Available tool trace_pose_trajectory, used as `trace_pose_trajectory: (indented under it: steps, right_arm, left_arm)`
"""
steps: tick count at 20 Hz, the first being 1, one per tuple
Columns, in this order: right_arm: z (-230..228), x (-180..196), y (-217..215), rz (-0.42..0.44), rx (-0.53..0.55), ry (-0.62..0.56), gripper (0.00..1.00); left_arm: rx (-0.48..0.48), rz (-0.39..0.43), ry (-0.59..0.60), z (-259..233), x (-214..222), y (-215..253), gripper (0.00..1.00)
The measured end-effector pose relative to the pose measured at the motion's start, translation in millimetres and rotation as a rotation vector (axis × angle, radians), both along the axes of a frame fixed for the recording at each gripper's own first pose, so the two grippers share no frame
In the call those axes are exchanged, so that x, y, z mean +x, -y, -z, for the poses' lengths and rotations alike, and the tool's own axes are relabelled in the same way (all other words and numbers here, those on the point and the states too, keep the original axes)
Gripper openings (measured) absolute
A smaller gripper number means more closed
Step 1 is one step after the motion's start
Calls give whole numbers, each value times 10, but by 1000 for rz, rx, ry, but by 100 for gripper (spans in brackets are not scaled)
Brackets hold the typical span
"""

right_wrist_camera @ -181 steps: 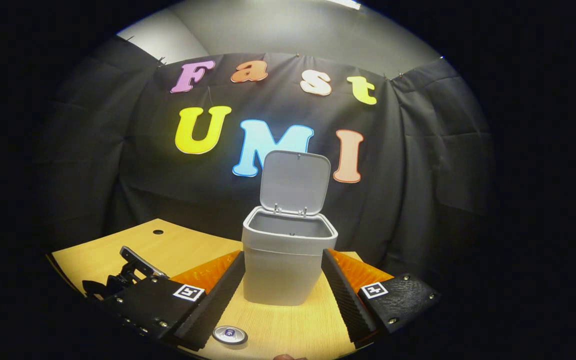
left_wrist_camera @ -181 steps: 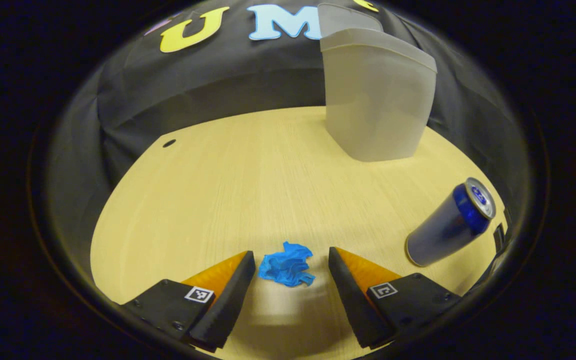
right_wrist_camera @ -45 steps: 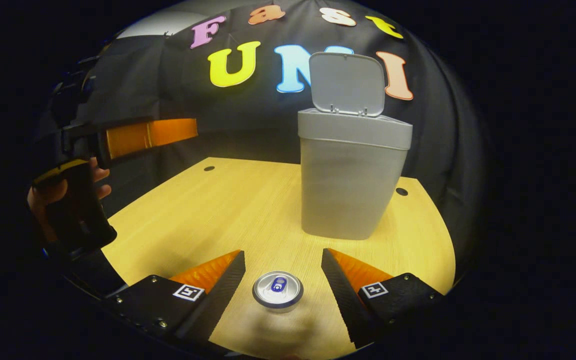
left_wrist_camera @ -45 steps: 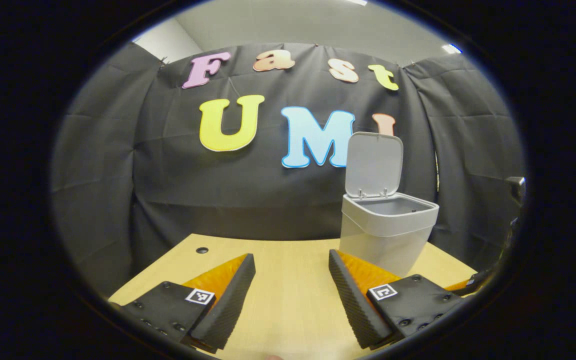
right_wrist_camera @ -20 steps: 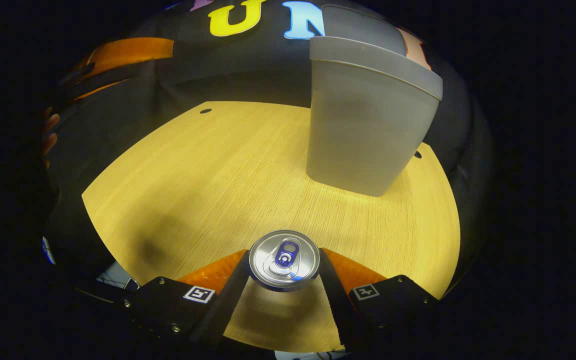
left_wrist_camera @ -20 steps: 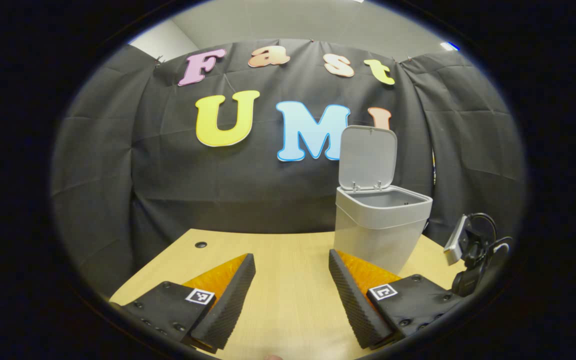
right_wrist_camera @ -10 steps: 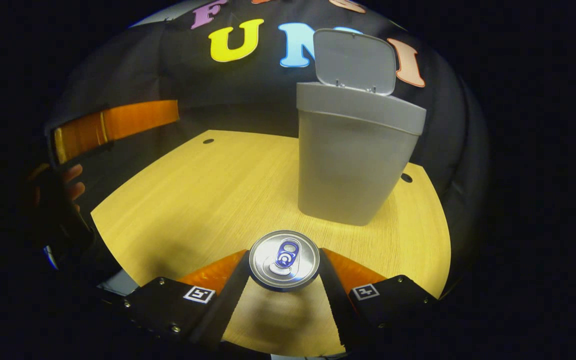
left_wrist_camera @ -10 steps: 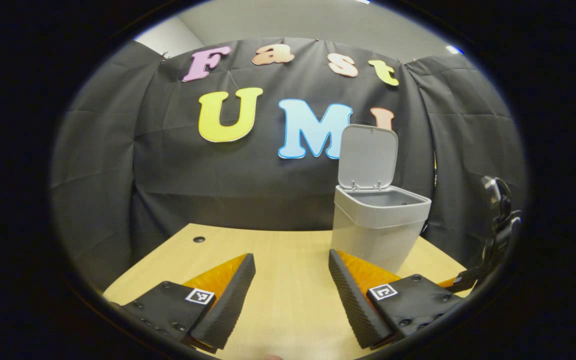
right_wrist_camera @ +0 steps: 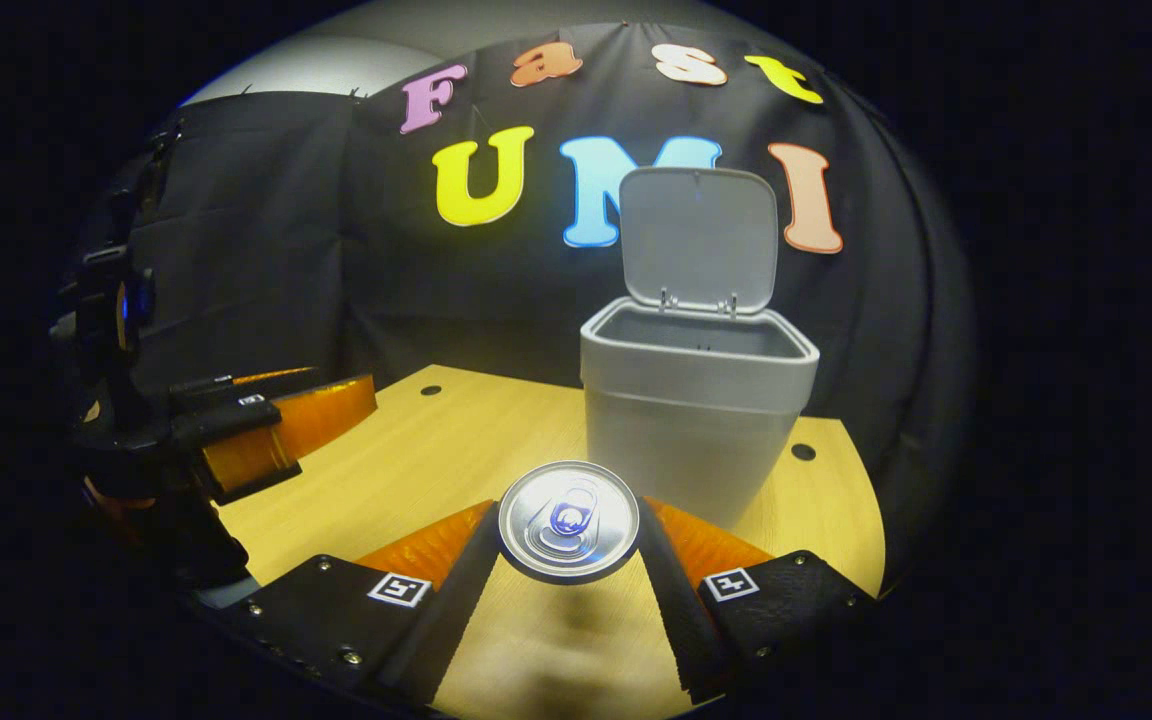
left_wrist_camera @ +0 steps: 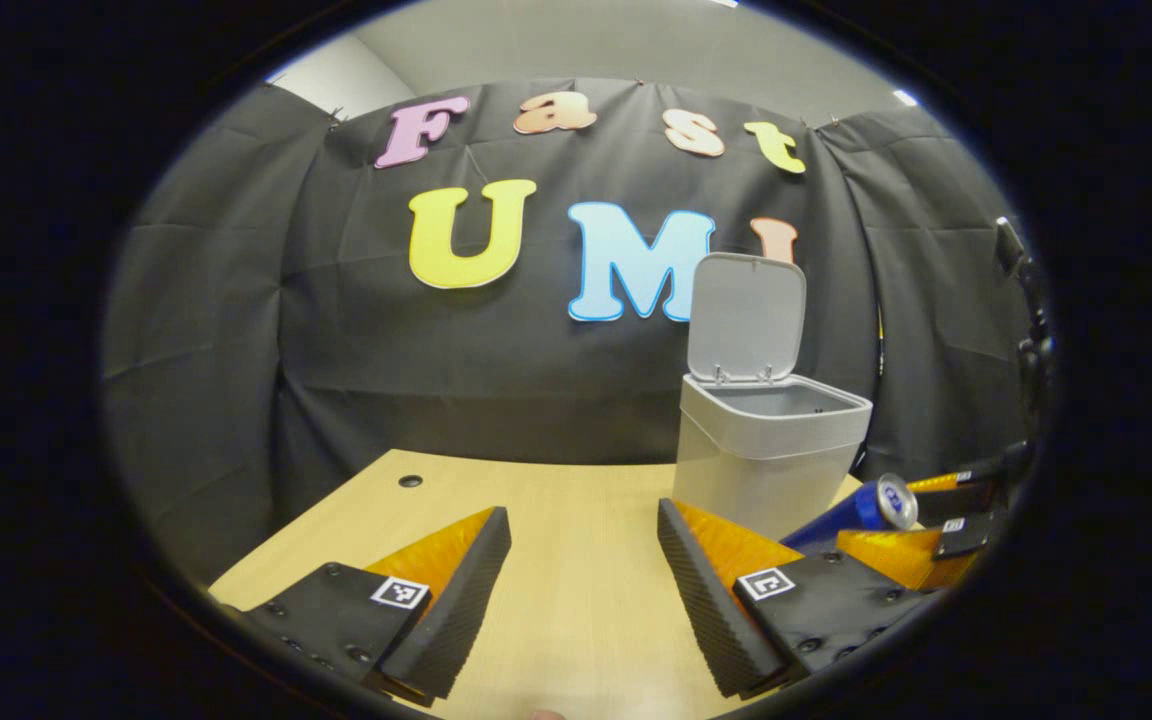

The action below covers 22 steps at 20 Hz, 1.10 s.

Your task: Press the lid of the desktop garbage bin to open it, pick up the crumpled paper on the desktop and throw it into the bin, then pick up the pop can on the desktop and drop it into the bin, and finally close the garbage bin lid.

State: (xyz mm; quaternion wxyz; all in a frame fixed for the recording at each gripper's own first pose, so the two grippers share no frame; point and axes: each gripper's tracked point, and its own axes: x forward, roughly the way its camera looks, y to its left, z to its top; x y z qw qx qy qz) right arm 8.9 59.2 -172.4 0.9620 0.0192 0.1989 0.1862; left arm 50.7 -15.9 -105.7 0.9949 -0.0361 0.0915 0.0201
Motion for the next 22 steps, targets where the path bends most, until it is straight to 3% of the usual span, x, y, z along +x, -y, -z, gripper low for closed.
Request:
trace_pose_trajectory:
  steps: [1,15,19,22]
  right_arm:
    - [-73,42,11,3,-1,27,84]
    - [-1082,572,110,80,-57,424,84]
    - [-1193,817,214,134,-142,490,83]
    - [-1143,1017,236,149,-156,474,84]
  left_arm:
    - [0,-7,0,3,-8,-22,100]
    - [10,-46,2,4,-72,-215,100]
    - [6,-54,8,-9,-108,-261,100]
    - [5,-55,9,-6,-121,-255,100]
